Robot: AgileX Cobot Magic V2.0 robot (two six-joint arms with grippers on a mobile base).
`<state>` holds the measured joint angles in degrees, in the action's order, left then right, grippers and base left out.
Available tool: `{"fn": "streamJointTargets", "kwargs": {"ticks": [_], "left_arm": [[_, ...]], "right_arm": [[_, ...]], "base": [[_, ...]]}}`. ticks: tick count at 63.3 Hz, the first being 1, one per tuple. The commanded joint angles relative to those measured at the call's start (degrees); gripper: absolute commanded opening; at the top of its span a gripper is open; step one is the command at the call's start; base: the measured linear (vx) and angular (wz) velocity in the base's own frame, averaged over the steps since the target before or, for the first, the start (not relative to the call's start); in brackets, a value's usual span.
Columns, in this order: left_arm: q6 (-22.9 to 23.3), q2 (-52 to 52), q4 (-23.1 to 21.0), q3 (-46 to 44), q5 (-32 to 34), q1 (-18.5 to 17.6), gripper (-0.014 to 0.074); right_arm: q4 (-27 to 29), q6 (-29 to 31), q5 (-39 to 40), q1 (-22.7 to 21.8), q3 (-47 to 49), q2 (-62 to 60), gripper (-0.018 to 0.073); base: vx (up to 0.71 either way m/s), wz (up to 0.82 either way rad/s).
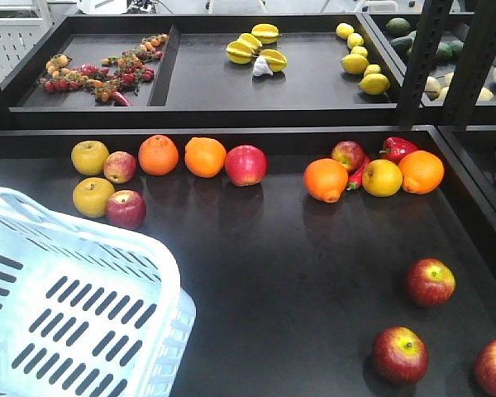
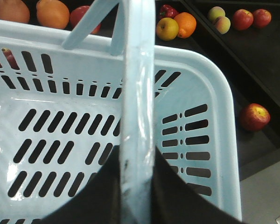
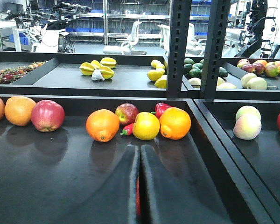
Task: Pick three apples into basket with both arms
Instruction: 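Drive the base up to the fruit table edge holding the basket, then swing the held basket over the table and lower it with the left gripper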
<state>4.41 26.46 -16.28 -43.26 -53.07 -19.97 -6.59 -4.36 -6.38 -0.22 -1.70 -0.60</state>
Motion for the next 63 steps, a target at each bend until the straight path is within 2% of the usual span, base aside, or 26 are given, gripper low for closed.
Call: {"fn": "streamJointTargets", "kwargs": {"ticks": [1, 63], "left_arm": [[0.39, 0.51, -1.2, -1.73, 5.39, -0.07, -0.0007], [0.39, 0.51, -1.2, -1.73, 6.78, -0.07, -0.0008]], "right_arm": [[-0.34, 0.44, 4.04, -0.28, -0.77, -0.65, -0.0005], [-0.34, 0.44, 4.04, -0.28, -0.77, -0.65, -0.0005]], "base": [[0.0, 0.0], [0.0, 0.0]]}}
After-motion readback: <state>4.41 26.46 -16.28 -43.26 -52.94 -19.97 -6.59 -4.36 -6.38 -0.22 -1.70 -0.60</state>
